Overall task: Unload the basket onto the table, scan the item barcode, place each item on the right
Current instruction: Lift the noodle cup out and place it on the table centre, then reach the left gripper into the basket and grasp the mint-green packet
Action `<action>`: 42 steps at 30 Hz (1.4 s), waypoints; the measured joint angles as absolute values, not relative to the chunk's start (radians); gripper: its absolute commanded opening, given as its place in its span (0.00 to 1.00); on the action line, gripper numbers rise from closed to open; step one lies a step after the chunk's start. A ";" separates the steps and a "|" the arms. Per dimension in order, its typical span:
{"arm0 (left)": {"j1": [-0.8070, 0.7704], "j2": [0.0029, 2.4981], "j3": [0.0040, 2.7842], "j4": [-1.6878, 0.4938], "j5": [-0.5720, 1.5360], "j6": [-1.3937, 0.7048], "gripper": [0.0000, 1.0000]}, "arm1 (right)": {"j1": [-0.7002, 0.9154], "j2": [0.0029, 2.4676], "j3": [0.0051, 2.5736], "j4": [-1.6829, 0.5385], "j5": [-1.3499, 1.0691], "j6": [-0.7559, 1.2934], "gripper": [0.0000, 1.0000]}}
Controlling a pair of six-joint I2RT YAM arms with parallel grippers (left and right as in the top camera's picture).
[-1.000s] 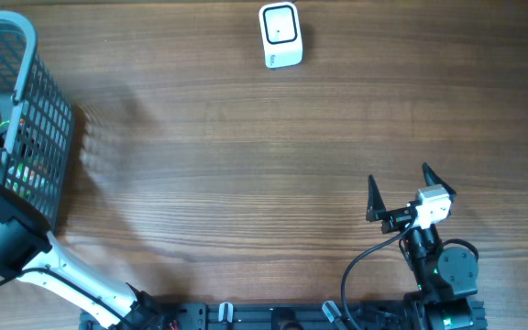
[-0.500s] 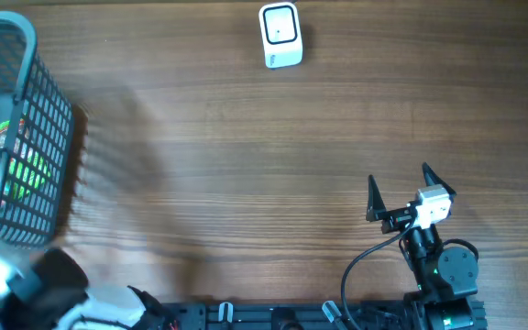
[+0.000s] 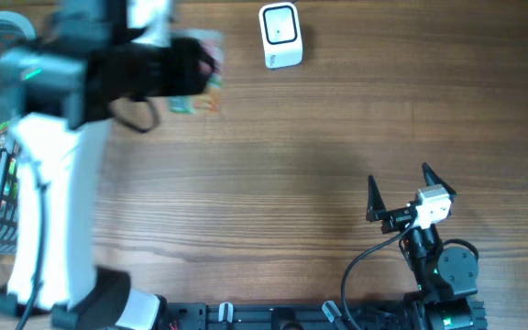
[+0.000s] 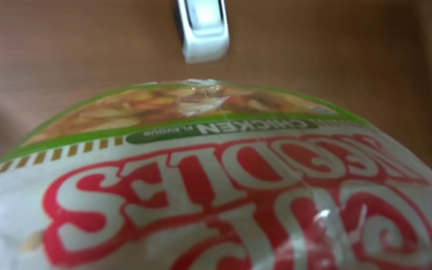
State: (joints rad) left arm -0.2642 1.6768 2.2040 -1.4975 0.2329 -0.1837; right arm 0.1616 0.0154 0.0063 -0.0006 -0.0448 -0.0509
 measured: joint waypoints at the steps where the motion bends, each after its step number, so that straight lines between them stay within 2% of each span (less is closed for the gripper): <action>1: -0.323 1.731 2.201 -1.516 0.208 -0.193 0.58 | 0.162 0.015 0.006 -0.001 -0.045 -0.051 1.00; 4: -0.467 1.876 2.127 -1.482 0.167 -0.239 0.58 | 0.162 0.015 0.006 -0.001 -0.045 -0.051 1.00; 10: -0.697 2.178 1.842 -1.121 0.150 -0.387 0.59 | 0.162 0.015 0.006 -0.001 -0.045 -0.051 1.00; 11: -0.714 2.203 1.823 -1.083 0.150 -0.407 0.79 | 0.162 0.015 0.006 -0.001 -0.045 -0.051 1.00; 12: -0.724 2.219 1.816 -1.067 0.150 -0.419 0.95 | 0.162 0.015 0.006 -0.001 -0.045 -0.051 1.00; 13: -0.727 2.228 1.813 -1.065 0.150 -0.428 1.00 | 0.162 0.015 0.006 -0.001 -0.045 -0.051 1.00; 22: -0.681 2.231 1.839 -1.048 0.238 -0.448 1.00 | 0.162 0.015 0.006 -0.001 -0.045 -0.051 1.00; 25: -0.632 2.156 1.885 -1.050 0.242 -0.439 1.00 | 0.162 0.015 0.006 -0.001 -0.045 -0.051 1.00; 29: -0.460 1.892 1.940 -1.050 0.230 -0.393 1.00 | 0.162 0.015 0.006 -0.001 -0.045 -0.051 1.00; 32: -0.173 1.728 1.950 -1.093 0.190 -0.385 1.00 | 0.162 0.015 0.006 -0.001 -0.045 -0.051 1.00; 33: -0.030 1.689 1.950 -1.111 0.174 -0.382 1.00 | 0.162 0.015 0.006 -0.001 -0.045 -0.051 1.00; 38: 0.505 1.642 1.950 -1.143 0.155 -0.334 1.00 | 0.162 0.015 0.006 -0.001 -0.045 -0.051 1.00; 42: 0.770 1.640 1.950 -1.127 0.147 -0.297 1.00 | 0.162 0.015 0.006 -0.001 -0.045 -0.051 1.00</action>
State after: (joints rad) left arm 0.7696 1.6402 1.9499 -1.1275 0.1471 -0.2970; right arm 0.1616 0.0154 0.0063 -0.0010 -0.0448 -0.0509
